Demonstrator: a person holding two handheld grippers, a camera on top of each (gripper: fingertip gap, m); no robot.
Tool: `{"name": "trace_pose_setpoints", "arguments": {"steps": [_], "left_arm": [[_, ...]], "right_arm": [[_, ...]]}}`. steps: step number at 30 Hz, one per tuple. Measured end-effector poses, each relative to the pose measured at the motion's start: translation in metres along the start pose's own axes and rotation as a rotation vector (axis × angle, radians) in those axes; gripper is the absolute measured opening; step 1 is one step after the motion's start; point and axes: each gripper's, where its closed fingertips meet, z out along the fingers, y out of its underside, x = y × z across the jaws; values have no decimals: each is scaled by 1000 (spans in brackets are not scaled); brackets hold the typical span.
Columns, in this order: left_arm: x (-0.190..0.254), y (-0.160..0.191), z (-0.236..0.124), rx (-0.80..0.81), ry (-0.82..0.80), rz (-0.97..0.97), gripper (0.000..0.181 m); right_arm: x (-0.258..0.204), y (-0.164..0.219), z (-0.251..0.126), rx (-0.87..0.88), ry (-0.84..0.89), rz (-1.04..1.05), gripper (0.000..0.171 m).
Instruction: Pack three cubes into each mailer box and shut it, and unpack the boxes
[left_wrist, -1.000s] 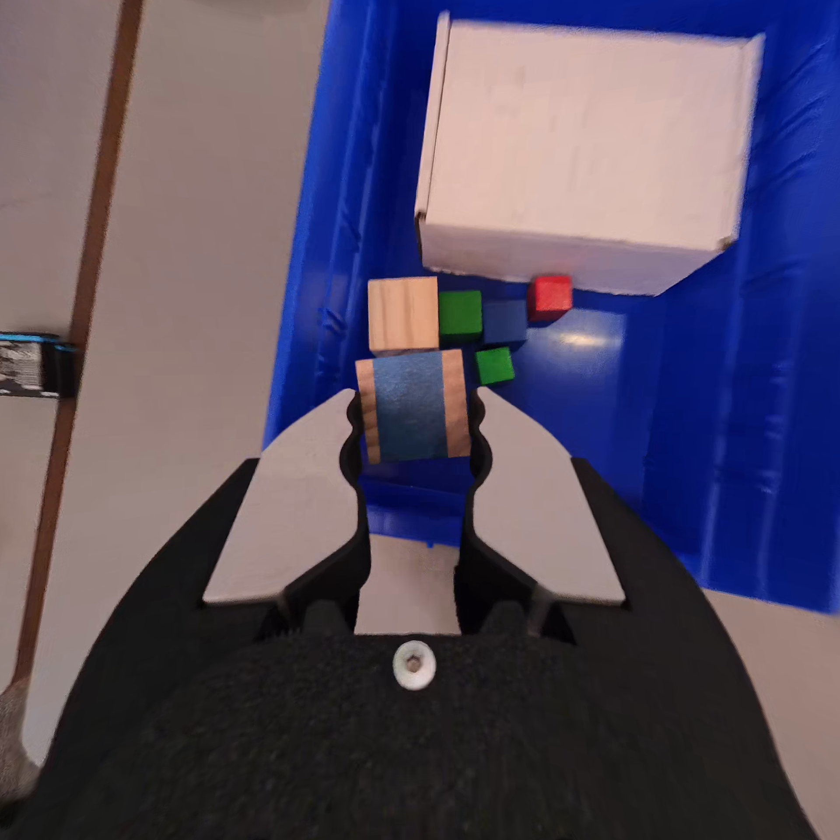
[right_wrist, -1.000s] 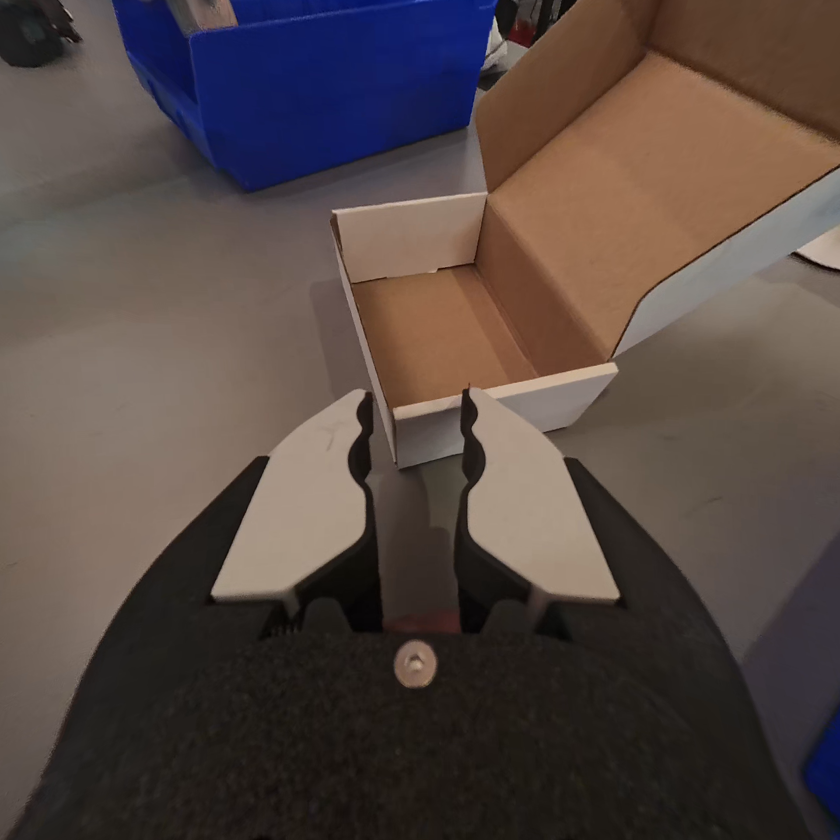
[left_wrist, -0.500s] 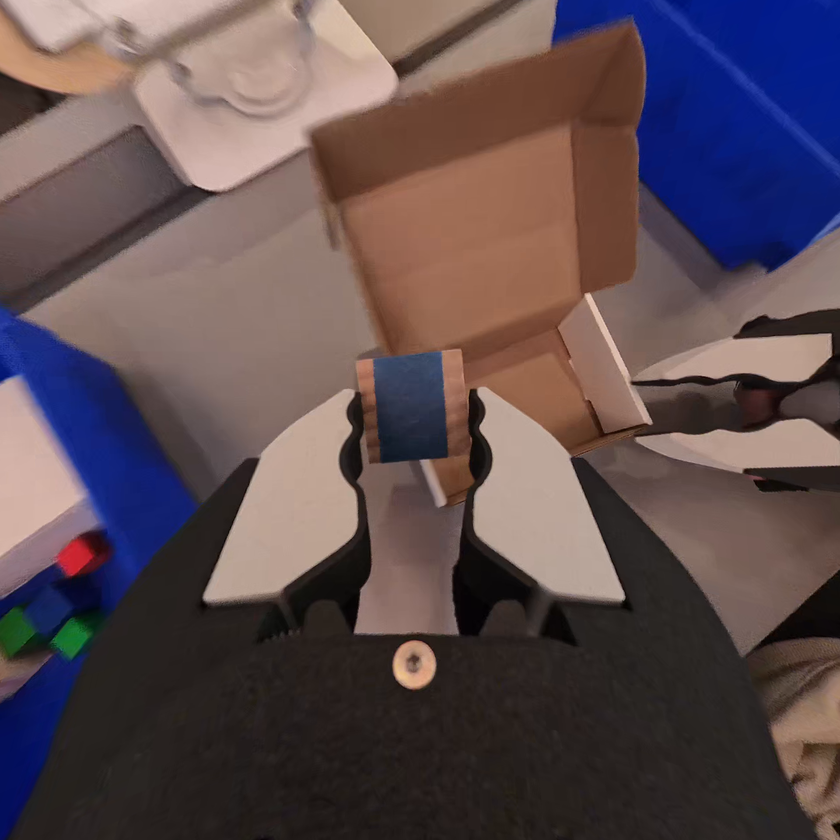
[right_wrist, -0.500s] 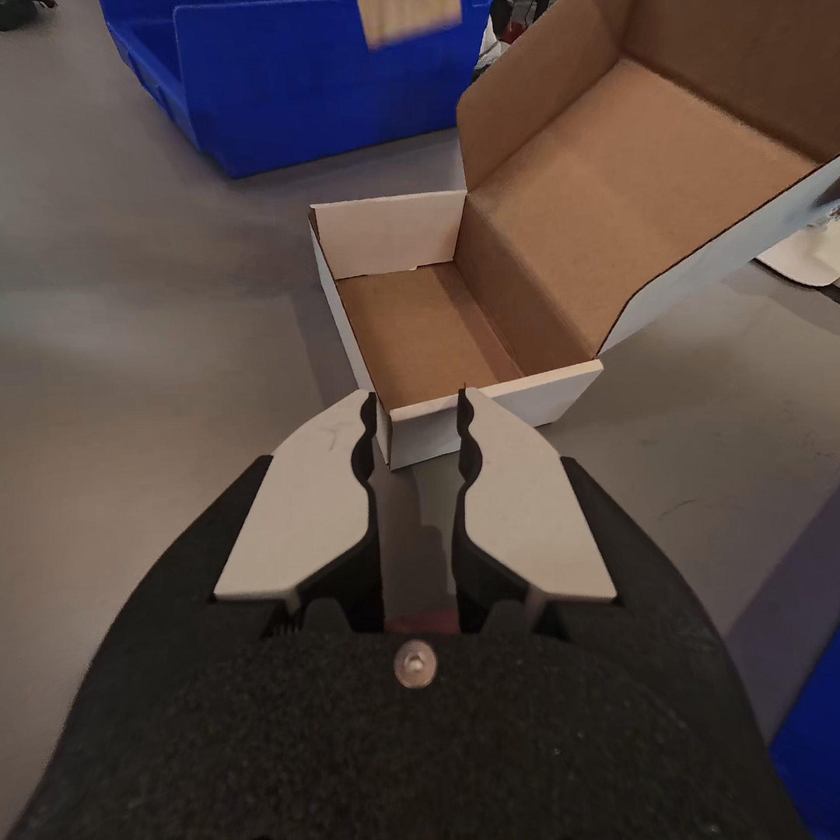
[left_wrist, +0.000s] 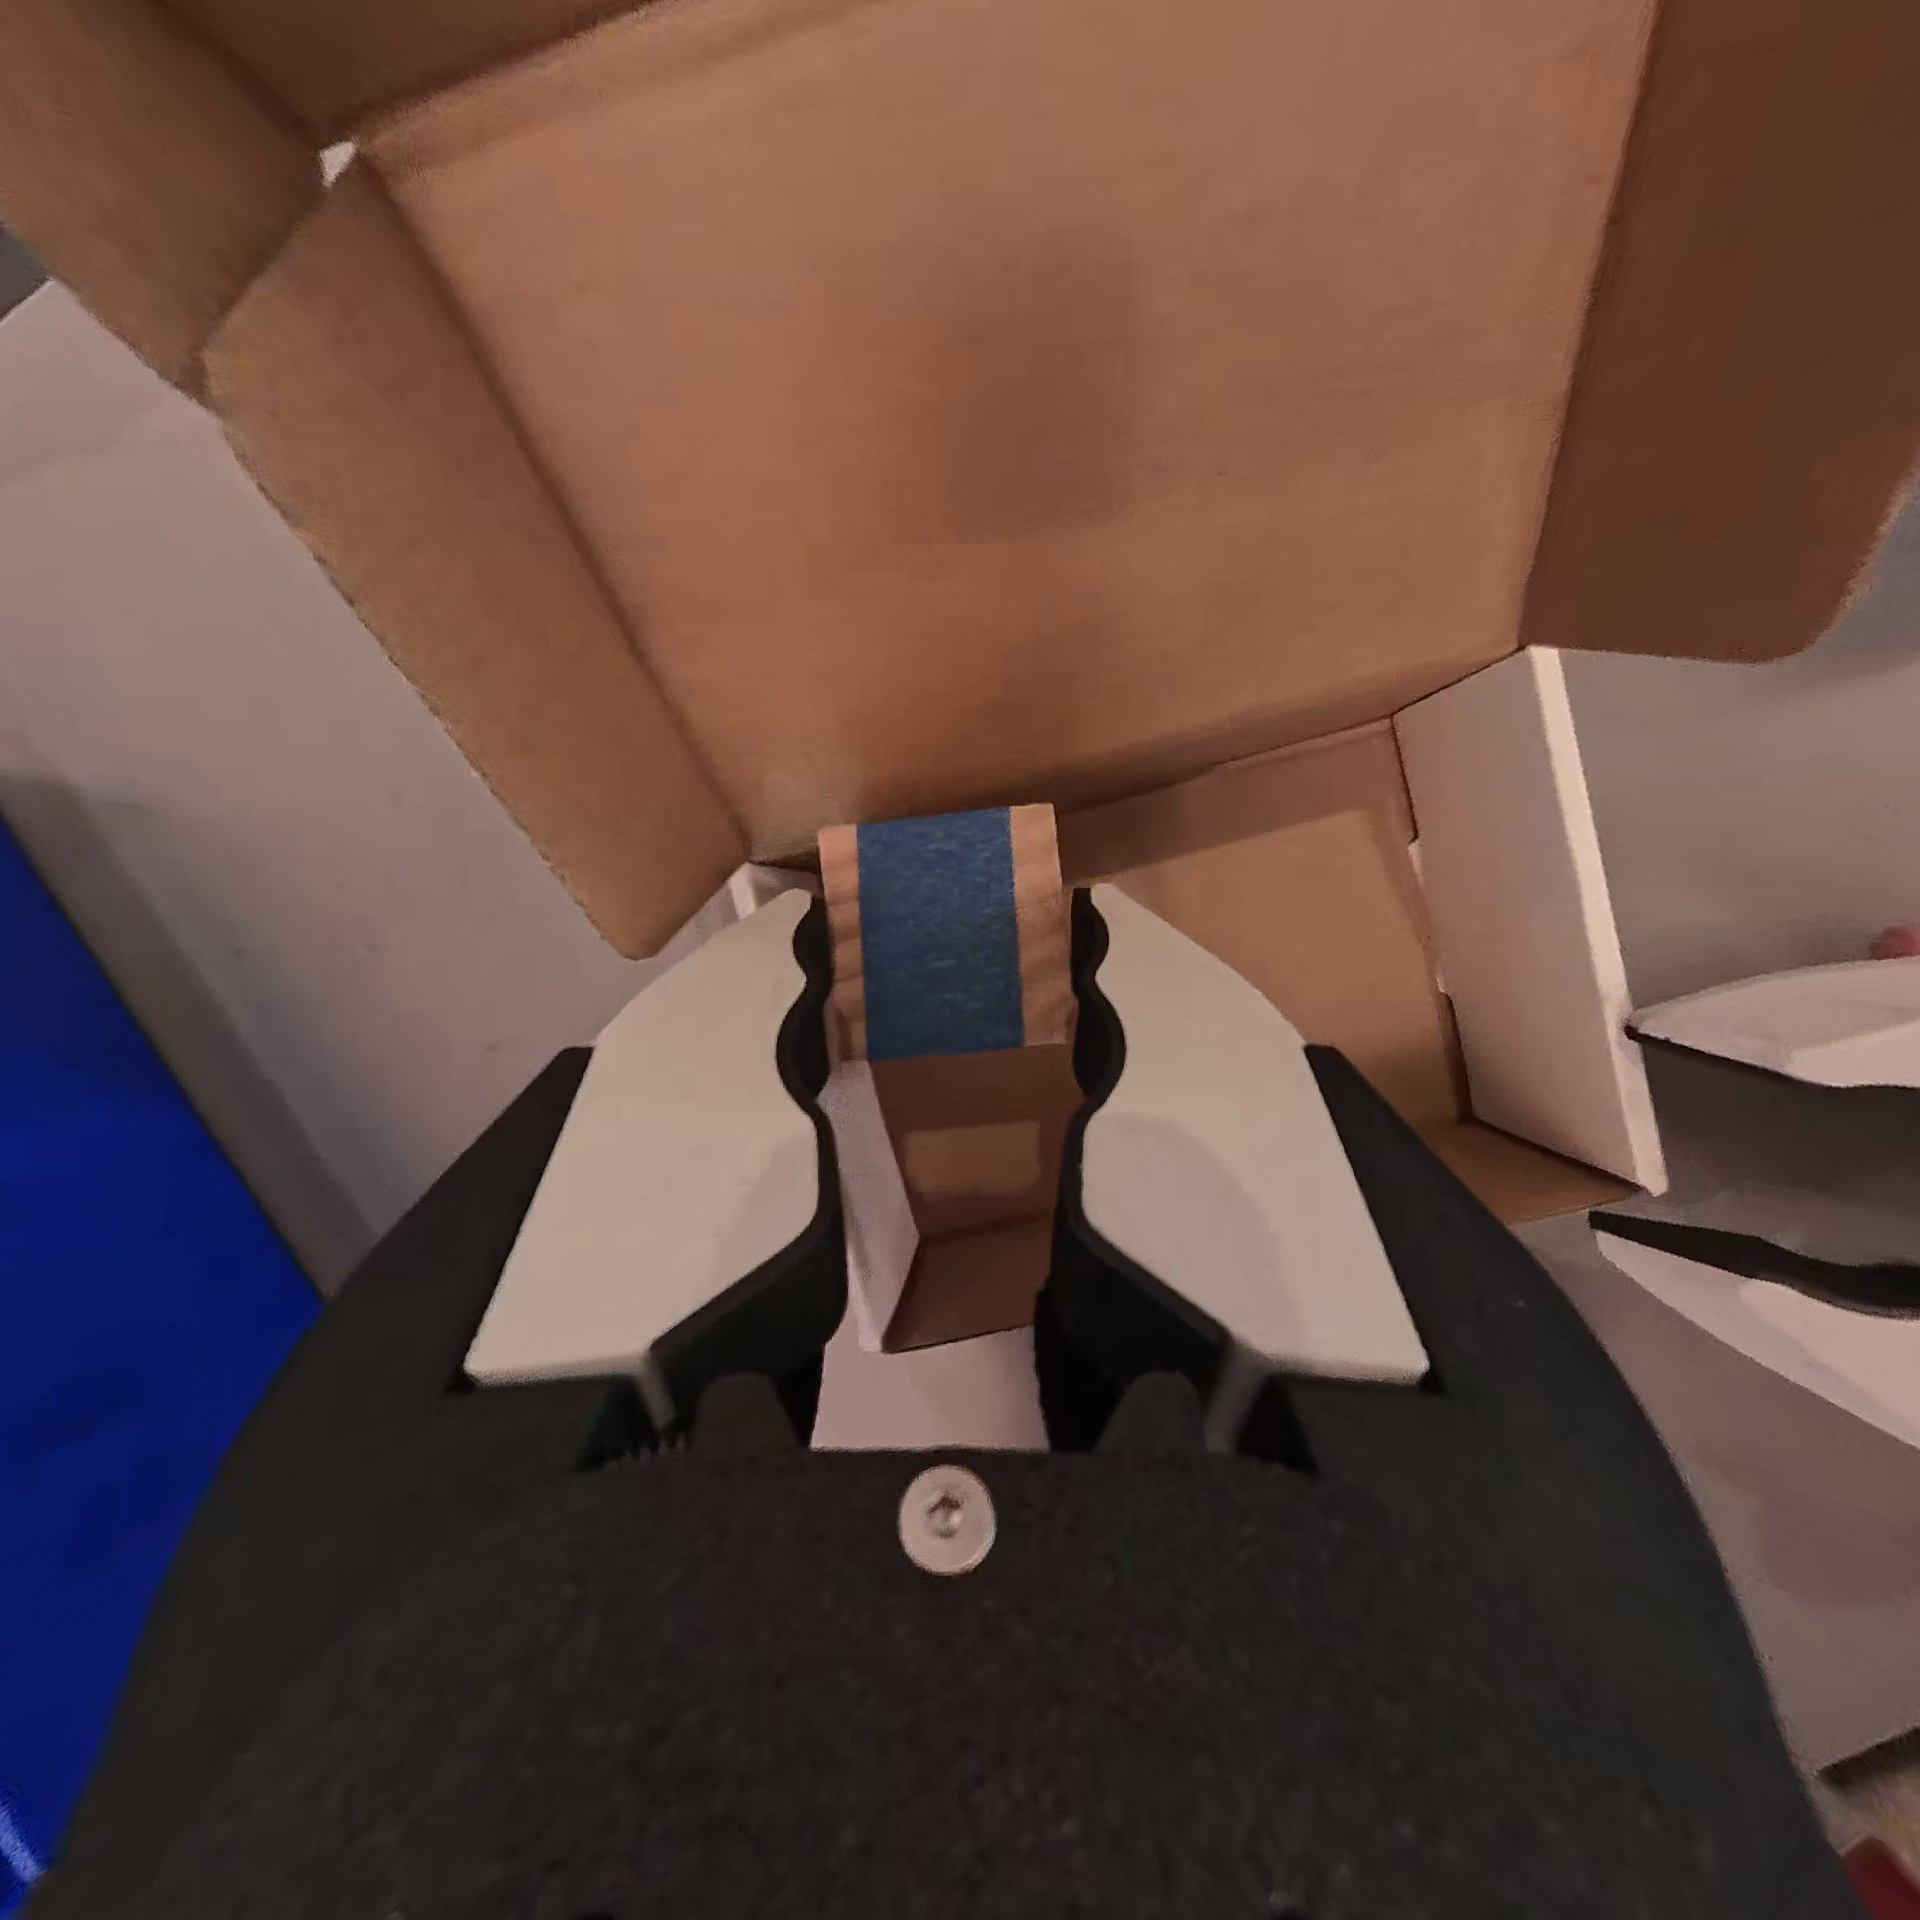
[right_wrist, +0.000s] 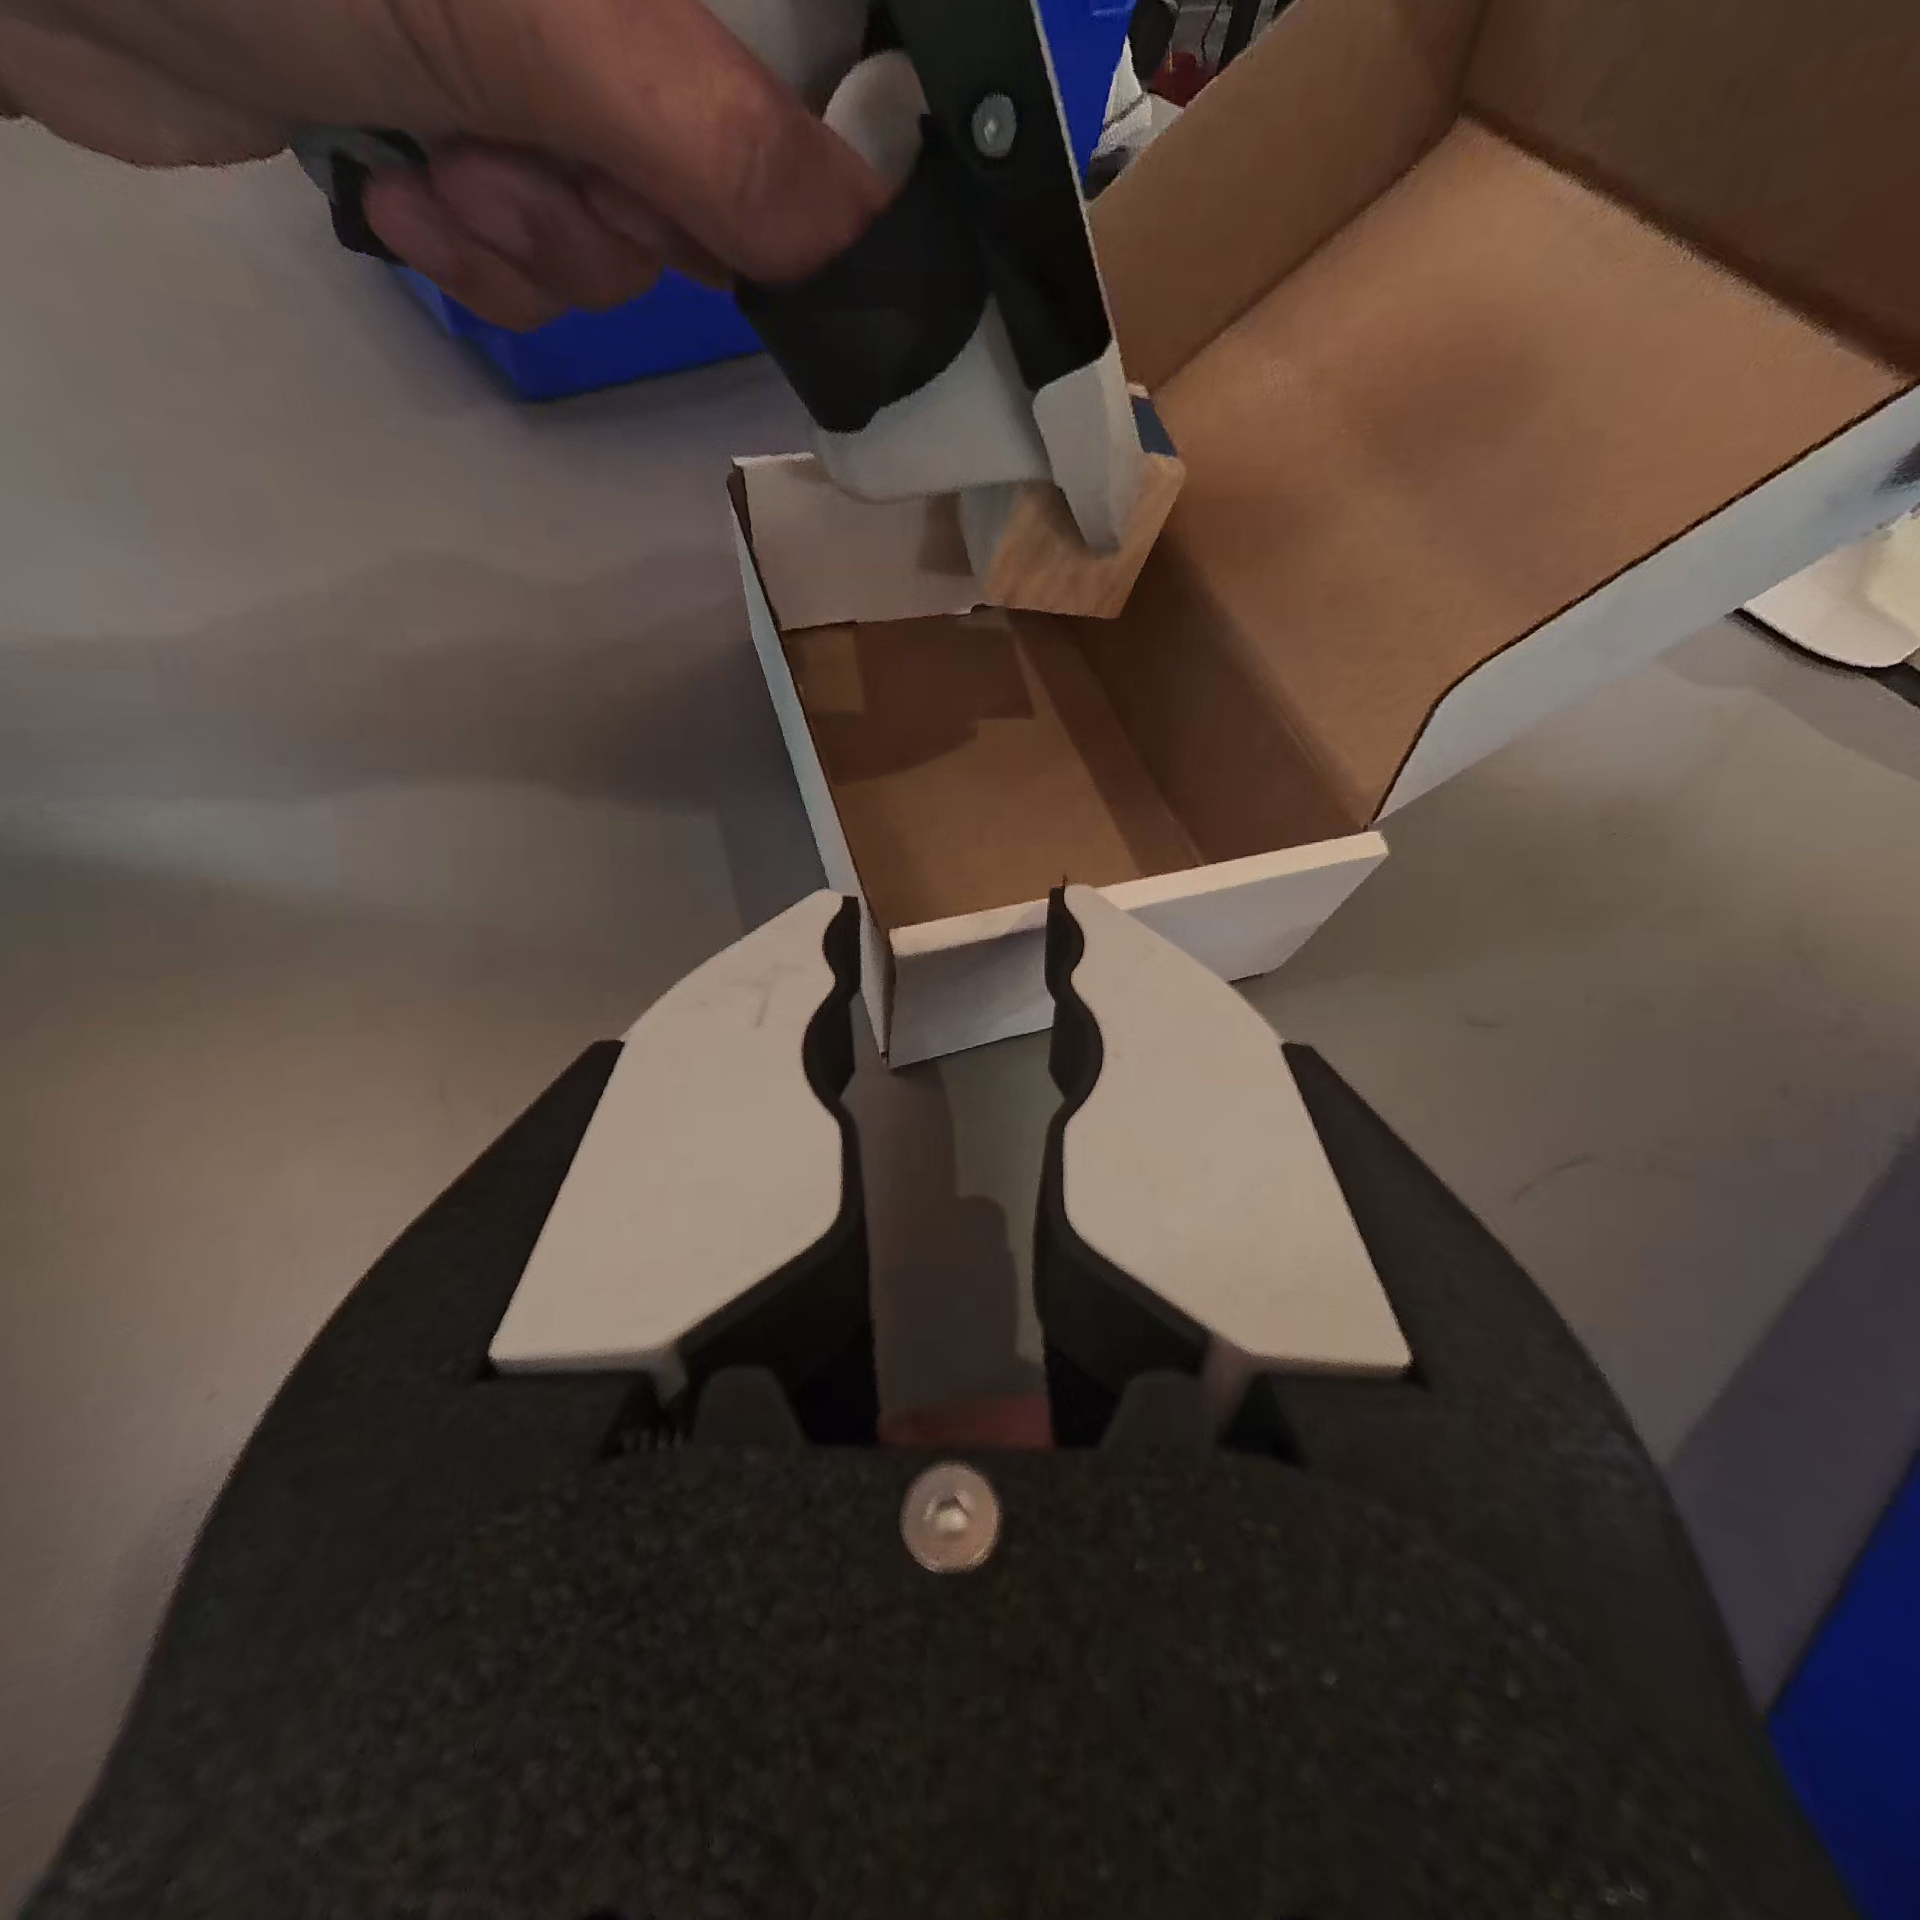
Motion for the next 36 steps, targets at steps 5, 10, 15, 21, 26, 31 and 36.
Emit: {"name": "trace_pose_setpoints", "arguments": {"steps": [5,10,15,21,26,31,36], "left_arm": [[5,5,10,-44,19,22,44],[4,4,19,-33,23,107,44],[5,13,27,-50,52,121,44],[3,16,31,-42,17,153,44],[5,17,28,-22,1,144,50],[6,9,-24,141,74,62,58],[-93,43,-100,238,-7,-146,54]], "right_arm": [[9,-11,-2,38,1,-49,31],[32,-26,5,107,-113,43,31],[36,-3,25,-3,-151,3,29],[35,-3,26,-6,-132,-16,29],[35,-3,26,-6,-132,-12,28],[35,-3,26,-6,-124,-21,28],[35,-3,26,-5,-126,-17,28]]}}
